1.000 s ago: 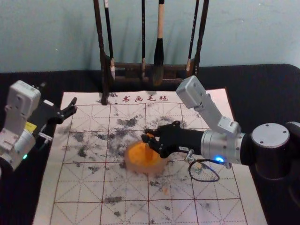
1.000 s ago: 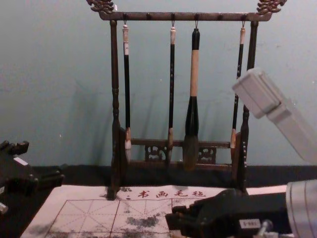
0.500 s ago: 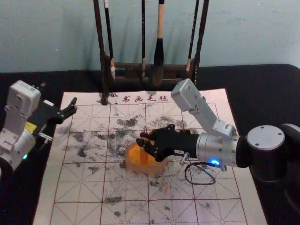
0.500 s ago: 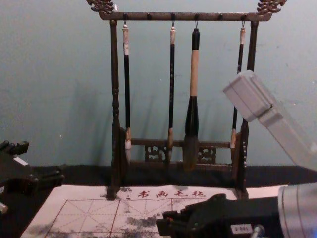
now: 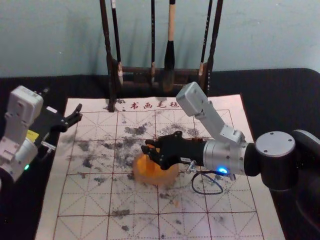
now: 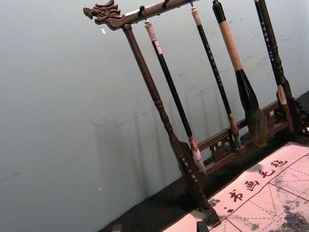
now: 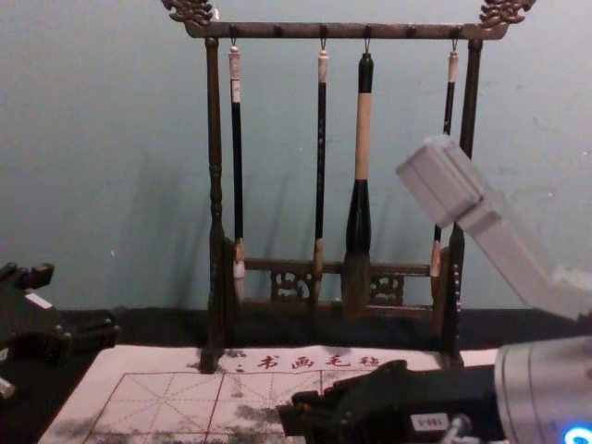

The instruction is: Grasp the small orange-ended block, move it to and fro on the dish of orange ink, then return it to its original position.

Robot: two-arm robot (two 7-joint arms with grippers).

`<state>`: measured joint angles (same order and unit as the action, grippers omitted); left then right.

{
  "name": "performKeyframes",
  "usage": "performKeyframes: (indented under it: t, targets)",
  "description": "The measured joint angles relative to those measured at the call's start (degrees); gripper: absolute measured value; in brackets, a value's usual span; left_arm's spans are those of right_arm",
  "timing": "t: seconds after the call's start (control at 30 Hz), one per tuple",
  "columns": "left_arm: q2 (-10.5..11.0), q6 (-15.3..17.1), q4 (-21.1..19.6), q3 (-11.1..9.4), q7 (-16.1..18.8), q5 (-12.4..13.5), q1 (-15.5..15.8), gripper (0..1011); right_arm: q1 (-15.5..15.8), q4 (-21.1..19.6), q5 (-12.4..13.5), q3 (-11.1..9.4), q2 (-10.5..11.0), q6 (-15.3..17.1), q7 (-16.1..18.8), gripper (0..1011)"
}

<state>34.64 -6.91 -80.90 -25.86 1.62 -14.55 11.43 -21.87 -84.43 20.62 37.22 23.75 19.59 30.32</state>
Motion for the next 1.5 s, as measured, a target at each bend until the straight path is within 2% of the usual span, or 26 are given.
performKeyframes:
  t: [0.67,1.5]
  targets:
    - [0.0,0.0,0.0,0.0,0.0,0.0,0.0,1001,-1.3,2.5,-0.9,-0.3,-1.9,0.1,-1.4,144]
    - [0.0,0.0,0.0,0.0,0.0,0.0,0.0,1001,-1.3,3.1,-1.2,-2.0,-1.5,-0.1,-1.6,144]
